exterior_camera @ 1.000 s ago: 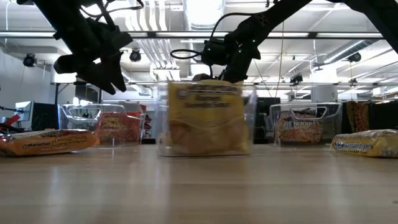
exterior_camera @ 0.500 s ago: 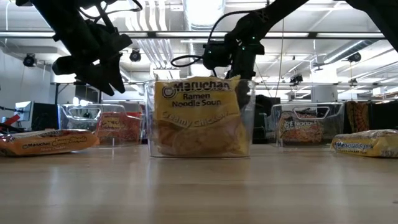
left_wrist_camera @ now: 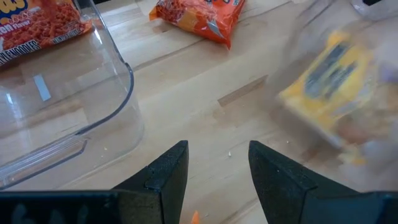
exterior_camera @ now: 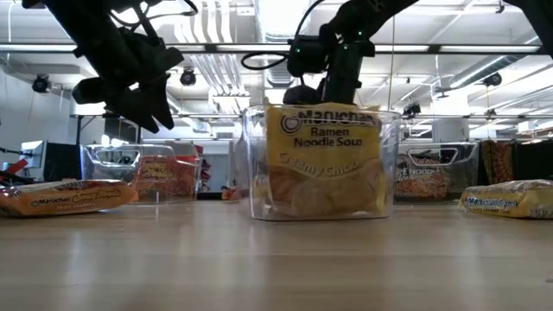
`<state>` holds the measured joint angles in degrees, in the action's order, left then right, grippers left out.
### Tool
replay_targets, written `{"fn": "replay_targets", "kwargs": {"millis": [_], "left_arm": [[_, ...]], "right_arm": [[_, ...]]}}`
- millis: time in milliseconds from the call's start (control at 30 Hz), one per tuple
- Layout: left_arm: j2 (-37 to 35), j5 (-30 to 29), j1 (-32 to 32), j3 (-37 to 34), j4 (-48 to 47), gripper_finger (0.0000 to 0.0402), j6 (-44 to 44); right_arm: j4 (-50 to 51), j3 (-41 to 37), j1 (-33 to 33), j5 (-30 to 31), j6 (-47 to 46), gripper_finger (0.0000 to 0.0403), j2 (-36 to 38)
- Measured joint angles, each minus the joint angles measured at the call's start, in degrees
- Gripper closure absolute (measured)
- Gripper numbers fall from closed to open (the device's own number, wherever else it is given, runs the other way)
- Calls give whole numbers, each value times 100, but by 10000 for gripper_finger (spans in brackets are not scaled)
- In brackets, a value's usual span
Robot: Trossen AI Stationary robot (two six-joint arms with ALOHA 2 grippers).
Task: Sort Maruchan noodles
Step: Adjust the center transparent bin
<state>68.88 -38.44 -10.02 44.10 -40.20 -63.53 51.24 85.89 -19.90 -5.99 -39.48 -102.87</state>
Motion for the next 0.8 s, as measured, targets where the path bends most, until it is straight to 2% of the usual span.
{"fn": "replay_targets", "kwargs": {"millis": [333,800], "left_arm": [[0,-2,0,0,103,249,-109],[-29,-5,227,0,396,249,156]], "right_arm": [[-209,-154,-20,41,185,360,-81],[-262,-86,-216,-3,771,360,711]]}}
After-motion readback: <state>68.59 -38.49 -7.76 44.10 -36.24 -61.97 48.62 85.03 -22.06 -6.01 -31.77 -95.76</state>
